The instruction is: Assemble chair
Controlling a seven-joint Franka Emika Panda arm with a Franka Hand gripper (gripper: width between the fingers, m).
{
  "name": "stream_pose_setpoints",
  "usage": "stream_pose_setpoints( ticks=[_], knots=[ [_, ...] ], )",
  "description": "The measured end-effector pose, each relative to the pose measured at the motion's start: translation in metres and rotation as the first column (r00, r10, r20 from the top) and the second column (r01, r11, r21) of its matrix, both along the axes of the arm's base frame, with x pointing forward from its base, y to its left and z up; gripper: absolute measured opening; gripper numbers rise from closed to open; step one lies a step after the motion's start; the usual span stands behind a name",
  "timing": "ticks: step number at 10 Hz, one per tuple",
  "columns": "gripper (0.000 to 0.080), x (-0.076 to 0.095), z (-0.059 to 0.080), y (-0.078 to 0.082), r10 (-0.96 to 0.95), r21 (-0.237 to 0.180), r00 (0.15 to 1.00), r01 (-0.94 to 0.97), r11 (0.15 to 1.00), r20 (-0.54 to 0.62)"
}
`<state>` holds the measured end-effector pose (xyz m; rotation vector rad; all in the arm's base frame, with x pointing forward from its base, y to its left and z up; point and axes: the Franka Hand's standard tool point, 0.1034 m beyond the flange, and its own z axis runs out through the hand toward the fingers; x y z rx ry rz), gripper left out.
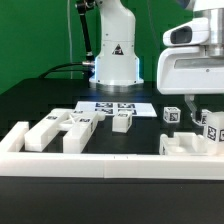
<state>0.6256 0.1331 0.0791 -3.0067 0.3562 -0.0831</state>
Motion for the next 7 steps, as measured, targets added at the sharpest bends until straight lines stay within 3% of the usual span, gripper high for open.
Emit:
stream_pose_setpoints(
  ticks=[6, 7],
  knots=[
    [0.0648, 0.0005, -0.0003, -0.0039, 0.34, -0.04, 0.94, -0.339, 0.94, 0.028],
    [0.061, 0.0005, -0.0003, -0.0043, 0.37, -0.044, 0.929, -0.369, 0.929, 0.03]
  ],
)
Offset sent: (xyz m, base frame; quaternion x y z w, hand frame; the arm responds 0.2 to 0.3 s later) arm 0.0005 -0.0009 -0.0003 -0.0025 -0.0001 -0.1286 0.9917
